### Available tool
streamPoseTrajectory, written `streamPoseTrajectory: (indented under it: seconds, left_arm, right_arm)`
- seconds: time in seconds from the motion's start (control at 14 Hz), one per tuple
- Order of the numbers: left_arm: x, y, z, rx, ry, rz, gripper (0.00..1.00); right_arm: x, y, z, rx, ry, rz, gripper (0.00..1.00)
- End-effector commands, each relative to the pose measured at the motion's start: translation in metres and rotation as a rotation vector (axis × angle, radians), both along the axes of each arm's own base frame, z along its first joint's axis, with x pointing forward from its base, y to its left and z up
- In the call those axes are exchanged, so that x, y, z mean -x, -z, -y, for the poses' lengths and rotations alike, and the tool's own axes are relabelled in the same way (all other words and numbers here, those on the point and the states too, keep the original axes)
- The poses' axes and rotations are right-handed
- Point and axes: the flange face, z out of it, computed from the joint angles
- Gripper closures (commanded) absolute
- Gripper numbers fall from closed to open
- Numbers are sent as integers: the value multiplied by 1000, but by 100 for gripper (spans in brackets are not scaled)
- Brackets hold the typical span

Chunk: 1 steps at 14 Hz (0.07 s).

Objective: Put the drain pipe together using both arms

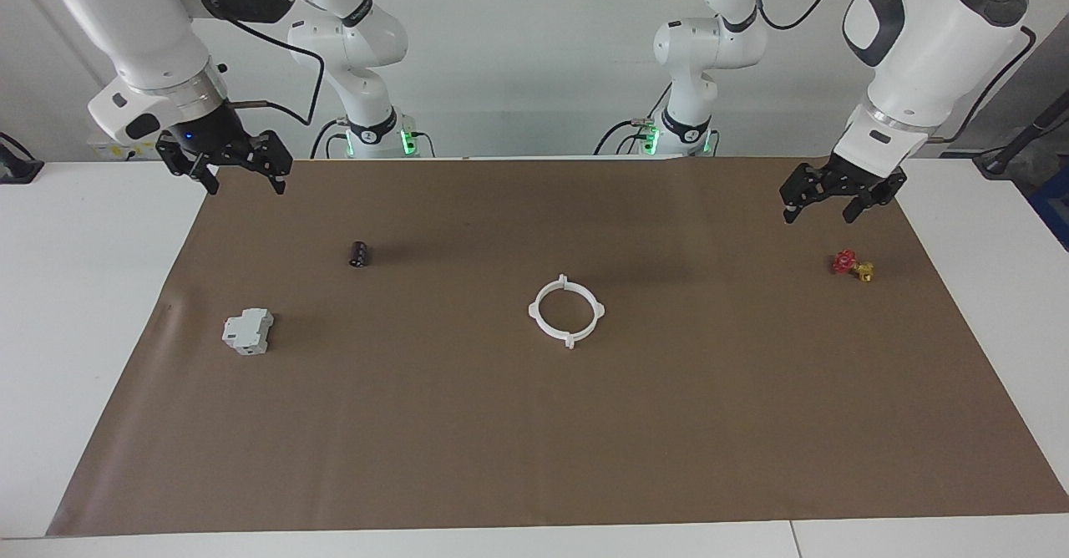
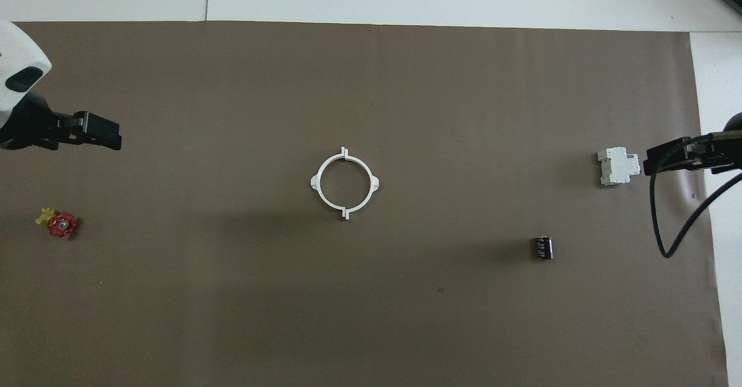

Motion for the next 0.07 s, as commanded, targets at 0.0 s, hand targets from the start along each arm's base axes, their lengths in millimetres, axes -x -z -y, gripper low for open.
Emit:
streamPoseTrajectory:
  seconds: [0.0]
  left_arm:
    - [4, -1, 0, 10, -8, 14, 0]
  right_arm:
    - [0, -1, -1, -16, 13, 7, 0]
